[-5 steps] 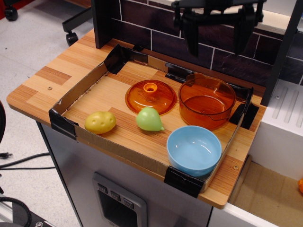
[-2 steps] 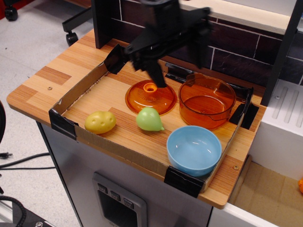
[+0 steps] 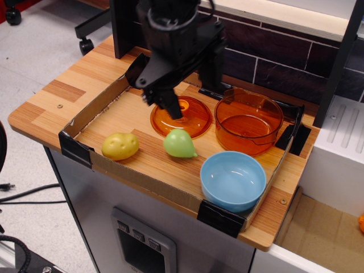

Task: Put pear in bowl

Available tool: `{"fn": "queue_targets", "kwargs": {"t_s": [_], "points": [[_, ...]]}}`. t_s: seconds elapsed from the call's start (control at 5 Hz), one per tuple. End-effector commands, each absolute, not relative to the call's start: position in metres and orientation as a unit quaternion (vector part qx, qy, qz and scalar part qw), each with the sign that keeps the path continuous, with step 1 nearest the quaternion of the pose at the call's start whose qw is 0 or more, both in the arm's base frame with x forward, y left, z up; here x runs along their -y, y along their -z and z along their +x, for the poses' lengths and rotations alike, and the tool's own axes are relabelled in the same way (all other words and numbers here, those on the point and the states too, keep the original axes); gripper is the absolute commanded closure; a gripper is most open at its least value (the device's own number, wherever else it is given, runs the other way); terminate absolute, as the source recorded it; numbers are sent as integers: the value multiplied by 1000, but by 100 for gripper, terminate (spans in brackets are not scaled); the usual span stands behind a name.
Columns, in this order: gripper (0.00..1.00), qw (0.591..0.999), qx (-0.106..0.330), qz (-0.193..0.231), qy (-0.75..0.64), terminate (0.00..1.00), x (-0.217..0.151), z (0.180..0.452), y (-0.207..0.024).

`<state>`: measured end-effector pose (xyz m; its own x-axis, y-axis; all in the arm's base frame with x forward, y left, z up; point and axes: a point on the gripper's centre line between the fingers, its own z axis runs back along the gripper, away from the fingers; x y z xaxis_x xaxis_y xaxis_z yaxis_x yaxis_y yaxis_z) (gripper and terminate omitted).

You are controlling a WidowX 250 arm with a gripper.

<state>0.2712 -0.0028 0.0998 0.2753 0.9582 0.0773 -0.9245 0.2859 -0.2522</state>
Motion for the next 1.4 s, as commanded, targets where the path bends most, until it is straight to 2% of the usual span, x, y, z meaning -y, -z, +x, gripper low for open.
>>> {"fn": "queue_targets", "kwargs": {"t_s": [0.0, 0.2, 0.4, 0.6, 1.0, 1.2], "points": [[0, 786, 90, -59, -609, 0, -4, 269, -76], [0, 791, 96, -53, -601, 0, -7, 267, -59], [0, 798, 77, -42, -596, 0, -9, 270, -43], [0, 801, 80, -38, -592, 0, -7, 278, -31], [0, 802, 75, -27, -591, 0, -4, 287, -20], [100, 805, 72, -33, -588, 0, -1, 283, -22]]}}
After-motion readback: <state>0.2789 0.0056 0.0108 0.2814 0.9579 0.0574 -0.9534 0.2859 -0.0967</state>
